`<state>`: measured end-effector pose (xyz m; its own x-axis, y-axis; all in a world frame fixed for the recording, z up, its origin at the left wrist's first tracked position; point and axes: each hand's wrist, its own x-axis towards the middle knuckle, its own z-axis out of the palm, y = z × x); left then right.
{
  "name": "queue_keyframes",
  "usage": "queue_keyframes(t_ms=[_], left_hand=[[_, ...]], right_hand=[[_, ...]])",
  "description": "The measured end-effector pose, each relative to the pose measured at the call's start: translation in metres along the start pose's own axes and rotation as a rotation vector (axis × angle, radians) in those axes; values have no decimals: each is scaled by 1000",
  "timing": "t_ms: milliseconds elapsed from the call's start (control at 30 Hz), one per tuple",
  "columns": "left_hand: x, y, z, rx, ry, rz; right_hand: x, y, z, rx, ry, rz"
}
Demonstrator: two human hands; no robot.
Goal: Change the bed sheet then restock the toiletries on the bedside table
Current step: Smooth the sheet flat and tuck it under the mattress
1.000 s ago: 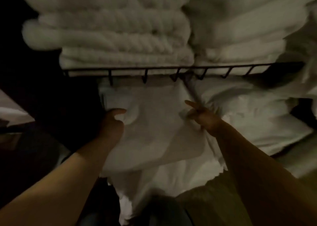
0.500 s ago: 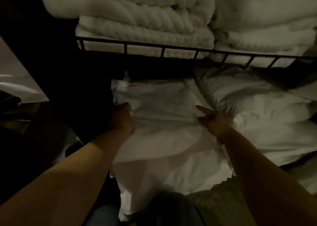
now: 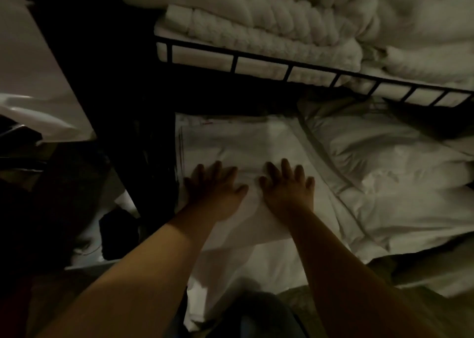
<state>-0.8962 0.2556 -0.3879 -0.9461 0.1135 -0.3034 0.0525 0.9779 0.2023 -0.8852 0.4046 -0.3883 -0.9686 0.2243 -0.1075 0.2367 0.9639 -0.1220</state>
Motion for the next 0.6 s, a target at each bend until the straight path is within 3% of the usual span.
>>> queue_keyframes(t_ms=[333,600], left_hand=[[-4,-3,-1,26,2,40],[-29,-18,-5,43,138,279]], right_hand=[[-33,11,2,35,-17,7],[-47,2,-18,53,49,48]])
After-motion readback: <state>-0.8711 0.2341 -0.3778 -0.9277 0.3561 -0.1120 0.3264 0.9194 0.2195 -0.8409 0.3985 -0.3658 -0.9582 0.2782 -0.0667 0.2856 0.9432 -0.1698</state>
